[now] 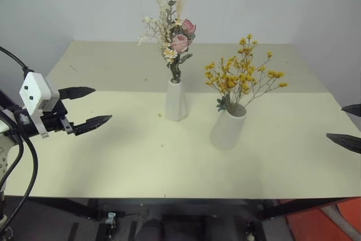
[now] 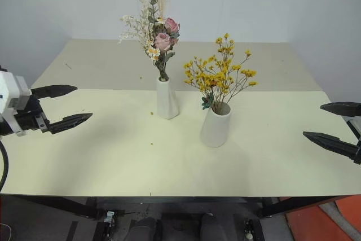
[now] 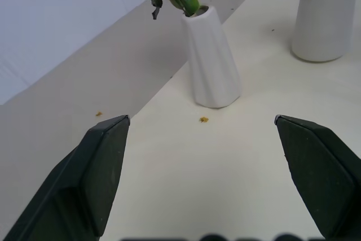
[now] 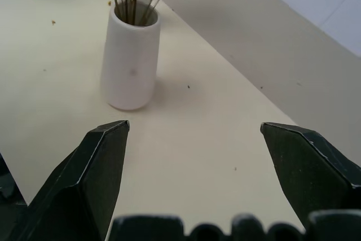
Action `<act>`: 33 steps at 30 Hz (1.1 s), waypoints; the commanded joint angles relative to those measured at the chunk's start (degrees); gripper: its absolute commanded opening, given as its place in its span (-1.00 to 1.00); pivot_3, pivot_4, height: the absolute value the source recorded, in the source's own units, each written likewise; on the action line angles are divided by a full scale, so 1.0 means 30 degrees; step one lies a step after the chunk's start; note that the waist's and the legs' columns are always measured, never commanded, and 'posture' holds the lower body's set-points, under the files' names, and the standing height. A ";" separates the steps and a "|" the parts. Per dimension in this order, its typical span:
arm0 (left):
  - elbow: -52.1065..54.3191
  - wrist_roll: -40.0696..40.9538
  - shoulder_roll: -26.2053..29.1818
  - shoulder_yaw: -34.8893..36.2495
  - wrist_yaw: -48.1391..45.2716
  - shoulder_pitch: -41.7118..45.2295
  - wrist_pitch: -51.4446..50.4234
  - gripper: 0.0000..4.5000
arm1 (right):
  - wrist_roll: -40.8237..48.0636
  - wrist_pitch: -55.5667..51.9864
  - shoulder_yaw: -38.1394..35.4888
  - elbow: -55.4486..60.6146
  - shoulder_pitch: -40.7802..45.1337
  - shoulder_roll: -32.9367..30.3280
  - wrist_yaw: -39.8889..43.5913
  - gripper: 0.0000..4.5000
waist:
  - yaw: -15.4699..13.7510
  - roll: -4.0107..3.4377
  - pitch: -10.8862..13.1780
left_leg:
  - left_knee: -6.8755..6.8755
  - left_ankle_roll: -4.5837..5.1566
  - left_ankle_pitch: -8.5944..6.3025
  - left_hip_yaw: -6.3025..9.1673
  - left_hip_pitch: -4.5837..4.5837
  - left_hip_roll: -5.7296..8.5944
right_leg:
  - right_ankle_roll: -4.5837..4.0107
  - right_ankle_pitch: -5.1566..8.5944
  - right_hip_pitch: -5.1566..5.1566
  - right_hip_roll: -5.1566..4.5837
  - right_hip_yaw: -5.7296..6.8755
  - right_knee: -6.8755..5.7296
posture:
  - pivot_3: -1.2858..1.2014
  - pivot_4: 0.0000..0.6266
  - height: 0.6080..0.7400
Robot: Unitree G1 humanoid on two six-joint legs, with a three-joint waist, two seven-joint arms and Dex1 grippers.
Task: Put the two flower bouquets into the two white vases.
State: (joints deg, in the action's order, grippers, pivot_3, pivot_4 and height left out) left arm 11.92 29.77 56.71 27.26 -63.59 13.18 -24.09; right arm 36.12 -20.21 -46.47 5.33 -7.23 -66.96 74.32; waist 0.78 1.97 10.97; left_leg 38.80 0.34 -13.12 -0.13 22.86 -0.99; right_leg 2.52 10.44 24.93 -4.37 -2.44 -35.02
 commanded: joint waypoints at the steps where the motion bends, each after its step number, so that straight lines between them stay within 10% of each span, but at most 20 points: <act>1: 0.0733 0.0391 0.0425 0.0945 0.0178 -0.0235 0.0004 1.00 | -0.0546 0.0587 -0.0679 -0.0283 0.0308 -0.0292 0.0489 0.98 | 0.0000 0.0000 0.0000 | 0.0000 0.0000 0.0000 0.0000 0.0000 -0.0001 | -0.0004 0.0002 0.0002 0.0002 0.0000 -0.0002 | 0.03 -0.52 1.00; 33: 0.1177 0.1621 0.0920 0.0166 -0.0221 -0.0147 -0.0419 1.00 | -0.0160 -0.0713 -0.1847 0.0187 -0.0041 0.0604 0.2173 0.98 | 0.0021 -0.0001 0.0000 | 0.0000 -0.0001 0.0000 -0.0007 -0.0006 -0.0004 | 0.0016 -0.0010 0.0001 0.0006 -0.0003 -0.0006 | 0.03 -0.52 1.00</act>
State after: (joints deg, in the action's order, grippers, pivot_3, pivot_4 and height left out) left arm 13.87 34.04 58.52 26.31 -63.91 12.73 -26.36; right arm 34.93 -22.08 -50.05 5.66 -7.89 -64.79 80.49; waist 0.84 1.97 10.97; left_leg 38.80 0.34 -13.12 -0.15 22.84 -1.00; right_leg 2.56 10.41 24.93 -4.35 -2.44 -35.04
